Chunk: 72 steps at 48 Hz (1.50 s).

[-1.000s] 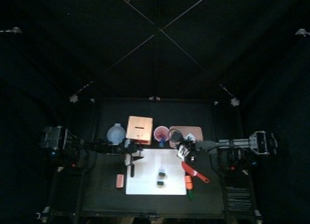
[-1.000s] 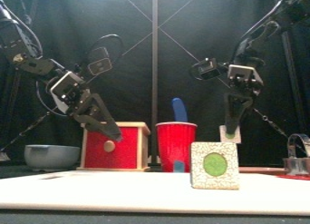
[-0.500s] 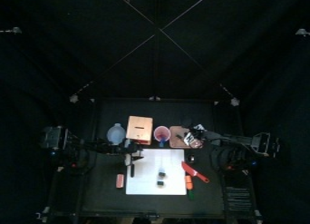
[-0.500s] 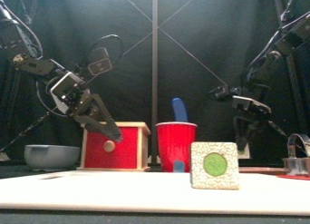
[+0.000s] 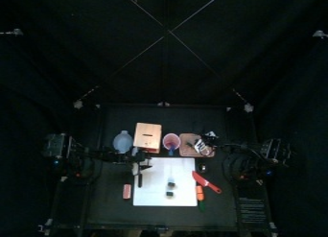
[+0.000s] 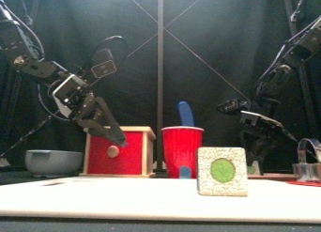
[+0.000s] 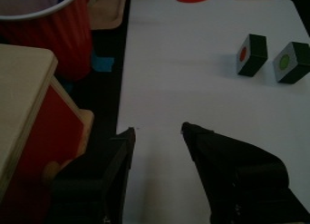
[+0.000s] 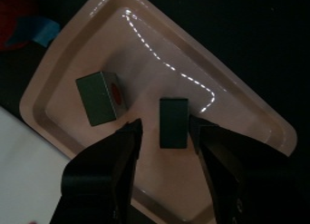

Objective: Place sushi on board then cut the sushi with the knife then place the pieces on the plate
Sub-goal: Place the 4 sushi pieces on the plate

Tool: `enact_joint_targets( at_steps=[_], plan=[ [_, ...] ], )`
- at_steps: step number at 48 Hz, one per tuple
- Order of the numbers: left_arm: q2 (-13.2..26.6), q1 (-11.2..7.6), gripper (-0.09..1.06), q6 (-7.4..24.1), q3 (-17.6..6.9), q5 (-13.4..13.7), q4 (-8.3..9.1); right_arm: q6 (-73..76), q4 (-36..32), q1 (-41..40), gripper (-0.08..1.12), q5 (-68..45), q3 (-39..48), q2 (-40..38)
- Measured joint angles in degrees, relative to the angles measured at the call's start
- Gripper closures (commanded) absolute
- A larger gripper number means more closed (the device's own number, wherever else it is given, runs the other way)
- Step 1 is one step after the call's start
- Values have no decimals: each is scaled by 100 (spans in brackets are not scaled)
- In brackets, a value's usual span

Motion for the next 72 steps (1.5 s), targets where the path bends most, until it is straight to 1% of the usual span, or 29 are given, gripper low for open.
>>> enact_joint_targets(
  at_steps=[5,11,16,22,30,36,40,48,55,61,72],
  plan=[
    [0,9,13,0,0,0,0,-18,-18,26,23,308,-53,-264],
    [0,0,13,-9,0,0,0,-9,9,264,23,492,-167,-642],
    [0,0,13,0,0,0,-9,9,105,800,23,492,-299,-940],
    [0,0,13,-9,0,0,0,9,272,1573,23,272,-448,-993],
    [0,0,13,0,0,0,0,9,290,2821,23,-369,-686,-554],
    [0,0,13,0,0,0,0,-26,281,3445,23,-659,-923,-141],
    [0,0,13,0,0,0,0,-26,272,3718,23,-756,-1099,167],
    [0,0,13,-9,0,9,-9,18,299,3902,22,-809,-1336,642],
    [0,0,13,-18,0,18,-53,9,308,3955,22,-817,-1521,1037],
    [0,0,13,-18,0,9,-88,18,316,3999,22,-817,-1635,1239],
    [0,-9,13,-18,18,18,-88,9,501,4122,22,-826,-1811,1459]
  ],
)
